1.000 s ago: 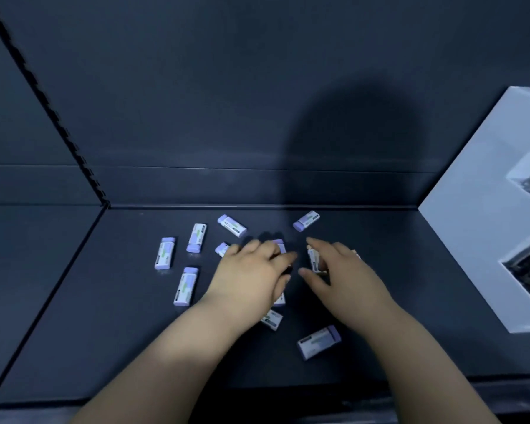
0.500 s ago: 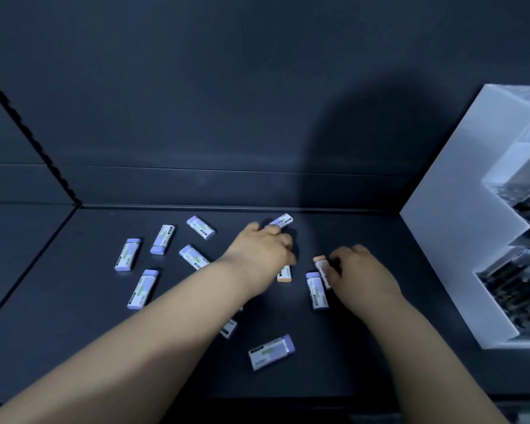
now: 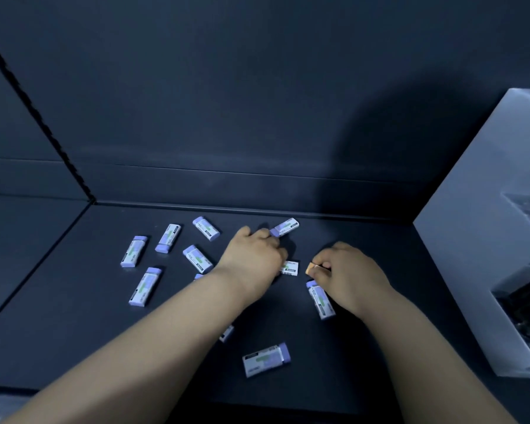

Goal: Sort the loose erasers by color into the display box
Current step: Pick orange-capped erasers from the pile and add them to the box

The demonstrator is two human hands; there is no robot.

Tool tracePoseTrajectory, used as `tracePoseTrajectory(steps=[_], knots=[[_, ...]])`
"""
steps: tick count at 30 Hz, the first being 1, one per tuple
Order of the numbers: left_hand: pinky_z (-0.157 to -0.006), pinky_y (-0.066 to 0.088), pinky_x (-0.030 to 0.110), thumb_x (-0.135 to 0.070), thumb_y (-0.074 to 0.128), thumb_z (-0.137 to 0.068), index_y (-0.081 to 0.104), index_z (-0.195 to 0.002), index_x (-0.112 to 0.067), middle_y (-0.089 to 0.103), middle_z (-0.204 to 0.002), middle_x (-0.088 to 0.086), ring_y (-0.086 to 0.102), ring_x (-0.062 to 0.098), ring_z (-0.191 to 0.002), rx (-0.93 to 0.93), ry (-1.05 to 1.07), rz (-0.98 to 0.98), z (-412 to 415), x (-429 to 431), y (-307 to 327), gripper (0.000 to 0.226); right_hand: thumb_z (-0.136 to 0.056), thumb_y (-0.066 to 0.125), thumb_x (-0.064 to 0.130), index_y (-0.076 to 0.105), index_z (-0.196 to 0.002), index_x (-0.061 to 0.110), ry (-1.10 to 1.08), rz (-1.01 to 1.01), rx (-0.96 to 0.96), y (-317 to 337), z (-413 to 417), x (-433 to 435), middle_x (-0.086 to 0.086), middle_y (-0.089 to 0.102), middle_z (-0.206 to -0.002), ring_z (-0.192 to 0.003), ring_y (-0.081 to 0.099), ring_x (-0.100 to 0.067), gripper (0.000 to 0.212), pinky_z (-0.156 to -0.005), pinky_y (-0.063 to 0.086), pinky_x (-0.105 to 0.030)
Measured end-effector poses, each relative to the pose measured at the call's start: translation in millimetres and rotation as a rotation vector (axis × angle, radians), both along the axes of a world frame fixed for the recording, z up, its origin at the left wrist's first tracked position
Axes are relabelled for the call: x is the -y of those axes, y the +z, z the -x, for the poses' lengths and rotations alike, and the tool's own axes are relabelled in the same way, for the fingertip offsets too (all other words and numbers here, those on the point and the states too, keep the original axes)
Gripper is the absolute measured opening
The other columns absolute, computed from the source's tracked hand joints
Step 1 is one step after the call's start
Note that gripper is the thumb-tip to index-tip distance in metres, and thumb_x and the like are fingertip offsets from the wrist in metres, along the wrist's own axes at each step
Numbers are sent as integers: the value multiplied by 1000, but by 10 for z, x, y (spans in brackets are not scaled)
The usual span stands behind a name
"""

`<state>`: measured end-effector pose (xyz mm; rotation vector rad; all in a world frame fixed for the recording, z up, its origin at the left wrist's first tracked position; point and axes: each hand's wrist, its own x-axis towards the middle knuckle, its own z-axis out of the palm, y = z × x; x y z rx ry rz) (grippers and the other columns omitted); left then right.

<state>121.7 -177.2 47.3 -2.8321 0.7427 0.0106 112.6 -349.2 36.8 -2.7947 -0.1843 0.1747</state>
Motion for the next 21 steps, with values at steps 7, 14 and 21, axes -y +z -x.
tracePoseTrajectory(steps=[7,14,21], knots=[[-89,26,34,-30,45,-94,54,-119,-26,49,-126,-2,37,21,-120,9,60,16,67,-82,20,26,-87,58,43,63,-112,34,107,69,45,29,-118,-53,7,57,-110,-111,48,-18,28,-91,36,-32],[-92,25,33,-36,40,-97,54,-121,-26,48,-126,-2,35,20,-121,-18,101,54,64,-102,-3,30,-83,62,45,64,-101,32,118,175,4,105,-158,-57,5,56,-110,-110,48,-18,23,-91,36,-34],[-92,25,32,-39,38,-97,48,-128,-27,46,-128,-5,34,19,-120,35,82,122,120,-195,-41,35,-88,56,46,59,-110,33,162,252,82,179,-149,-120,7,52,-115,-113,44,-16,26,-92,31,-33]])
